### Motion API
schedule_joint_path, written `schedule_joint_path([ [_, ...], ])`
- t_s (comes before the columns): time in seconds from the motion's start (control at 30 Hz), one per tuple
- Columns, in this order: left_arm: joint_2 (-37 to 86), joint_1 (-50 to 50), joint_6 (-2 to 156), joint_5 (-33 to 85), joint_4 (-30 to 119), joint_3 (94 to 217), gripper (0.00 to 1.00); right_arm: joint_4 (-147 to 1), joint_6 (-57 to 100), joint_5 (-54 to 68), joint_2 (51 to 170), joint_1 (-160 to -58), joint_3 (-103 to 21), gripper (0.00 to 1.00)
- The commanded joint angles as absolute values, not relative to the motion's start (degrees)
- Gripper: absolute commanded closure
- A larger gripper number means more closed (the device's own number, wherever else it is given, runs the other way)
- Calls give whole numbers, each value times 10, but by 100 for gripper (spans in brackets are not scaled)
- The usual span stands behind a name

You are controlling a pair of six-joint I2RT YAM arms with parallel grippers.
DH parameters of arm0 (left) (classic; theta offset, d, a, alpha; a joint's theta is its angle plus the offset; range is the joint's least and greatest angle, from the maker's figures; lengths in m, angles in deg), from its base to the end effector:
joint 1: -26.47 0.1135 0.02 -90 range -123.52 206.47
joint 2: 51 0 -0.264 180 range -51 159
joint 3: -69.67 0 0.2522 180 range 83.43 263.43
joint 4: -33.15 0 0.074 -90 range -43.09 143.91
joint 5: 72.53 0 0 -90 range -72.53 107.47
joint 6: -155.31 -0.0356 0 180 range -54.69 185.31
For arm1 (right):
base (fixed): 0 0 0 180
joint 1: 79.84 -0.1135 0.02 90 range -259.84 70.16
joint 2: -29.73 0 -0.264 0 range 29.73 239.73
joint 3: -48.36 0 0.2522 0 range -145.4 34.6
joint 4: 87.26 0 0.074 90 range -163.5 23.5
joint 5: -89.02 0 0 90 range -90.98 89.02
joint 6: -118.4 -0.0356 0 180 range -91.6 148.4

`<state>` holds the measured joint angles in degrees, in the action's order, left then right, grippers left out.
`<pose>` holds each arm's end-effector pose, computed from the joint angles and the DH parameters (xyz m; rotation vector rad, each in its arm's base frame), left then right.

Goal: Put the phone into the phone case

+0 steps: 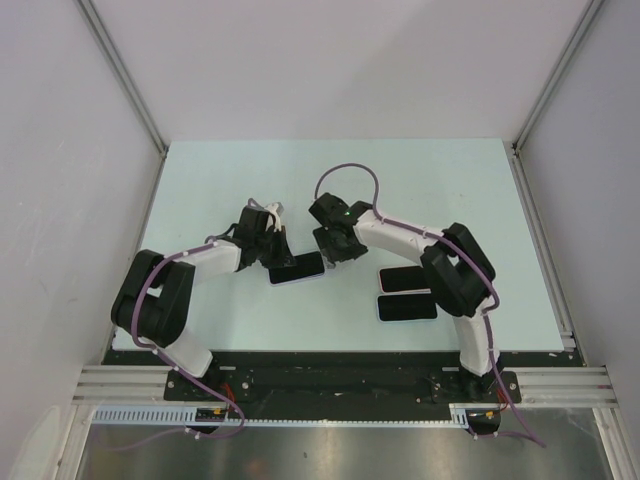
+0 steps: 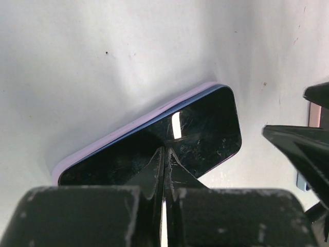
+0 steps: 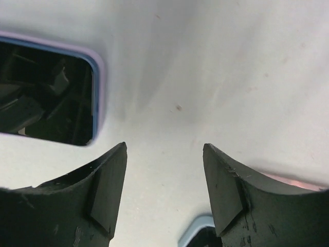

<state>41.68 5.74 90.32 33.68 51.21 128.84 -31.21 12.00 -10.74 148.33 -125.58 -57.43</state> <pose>0.2863 -0.1190 0.1532 0.0312 2.5503 -0.6793 0.3056 0.3049 0.1876 -0.6513 2.6602 0.0635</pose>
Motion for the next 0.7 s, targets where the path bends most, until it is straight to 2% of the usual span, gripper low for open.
schedule_joint_path([
  [0.0, 451, 50, 882, 283, 586, 1270, 100, -359, 127, -128, 1401, -1241, -513, 35],
  [0.13, 451, 49, 878, 282, 590, 1275, 99, -447, 110, 14, 1352, -1197, -443, 35],
  [0.2, 451, 49, 876, 278, 595, 1276, 100, -483, 91, 126, 1333, -1161, -405, 34],
  [0.37, 448, 48, 875, 274, 600, 1276, 100, -622, 0, 353, 1345, -1101, -350, 35],
  [0.67, 447, 46, 874, 276, 602, 1277, 100, -715, -51, 409, 1434, -1093, -344, 39],
])
